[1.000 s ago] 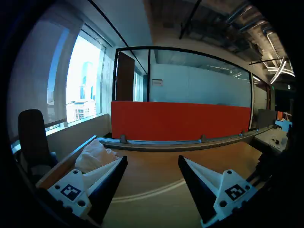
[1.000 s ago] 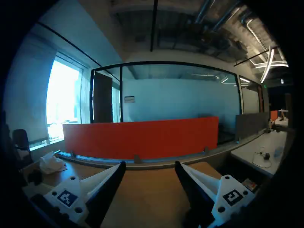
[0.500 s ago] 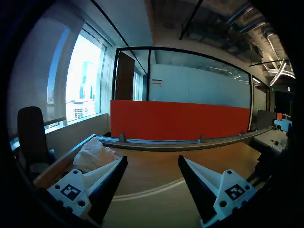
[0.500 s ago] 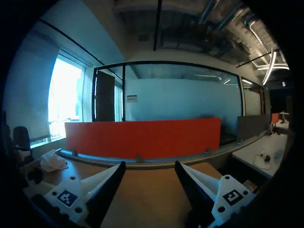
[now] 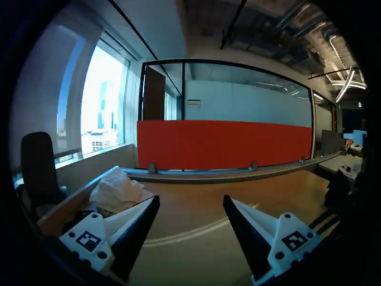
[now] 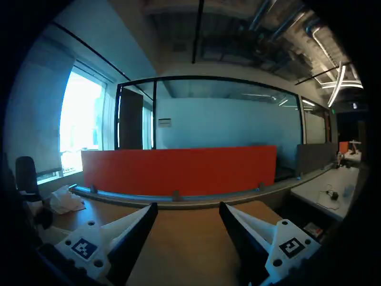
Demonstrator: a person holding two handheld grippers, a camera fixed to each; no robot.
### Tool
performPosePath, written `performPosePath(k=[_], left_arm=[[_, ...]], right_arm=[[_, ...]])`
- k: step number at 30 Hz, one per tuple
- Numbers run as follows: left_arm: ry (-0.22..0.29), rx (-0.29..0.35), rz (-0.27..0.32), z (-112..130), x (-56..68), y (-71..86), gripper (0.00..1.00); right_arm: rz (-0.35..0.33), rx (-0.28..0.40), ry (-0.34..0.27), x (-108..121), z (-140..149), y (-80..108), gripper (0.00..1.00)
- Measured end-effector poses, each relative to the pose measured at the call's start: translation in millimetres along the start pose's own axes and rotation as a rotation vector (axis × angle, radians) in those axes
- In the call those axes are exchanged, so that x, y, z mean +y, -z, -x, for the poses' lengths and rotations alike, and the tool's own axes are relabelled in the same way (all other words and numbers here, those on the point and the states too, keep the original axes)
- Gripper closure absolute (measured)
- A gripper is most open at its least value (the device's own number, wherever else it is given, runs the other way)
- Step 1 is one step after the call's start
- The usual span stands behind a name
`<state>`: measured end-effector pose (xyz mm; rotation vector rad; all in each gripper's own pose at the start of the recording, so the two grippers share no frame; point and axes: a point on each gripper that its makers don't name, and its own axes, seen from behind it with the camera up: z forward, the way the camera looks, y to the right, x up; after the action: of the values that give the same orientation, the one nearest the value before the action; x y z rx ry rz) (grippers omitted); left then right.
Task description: Fold towel
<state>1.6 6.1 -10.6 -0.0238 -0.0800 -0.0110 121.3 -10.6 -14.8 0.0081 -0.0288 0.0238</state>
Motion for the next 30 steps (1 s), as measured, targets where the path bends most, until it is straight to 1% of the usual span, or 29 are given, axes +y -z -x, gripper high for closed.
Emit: performPosePath(k=[5, 8, 18, 23, 30], left_arm=[[0.031, 0.019, -0.006, 20, -5.3, -0.6, 0.01], [0.038, 0.028, -0.013, 32, -8.2, -0.9, 0.01], [0.024, 0.056, -0.027, 62, -16.6, -4.0, 0.01], [0.027, 0.062, -0.024, 76, -15.2, -7.9, 0.01], [0.011, 0.07, -0.029, 88, -12.4, -14.3, 0.01]], right_arm=[[-0.005, 0.006, -0.017, -8, 5, 3.9, 0.0], [-0.01, 0.003, -0.02, -12, 10, 4.7, 0.0], [-0.005, 0.0, 0.015, -18, 28, 4.1, 0.0], [-0.005, 0.002, 0.017, -21, 32, 1.3, 0.0], [-0.011, 0.006, 0.029, -25, 42, -3.6, 0.0]])
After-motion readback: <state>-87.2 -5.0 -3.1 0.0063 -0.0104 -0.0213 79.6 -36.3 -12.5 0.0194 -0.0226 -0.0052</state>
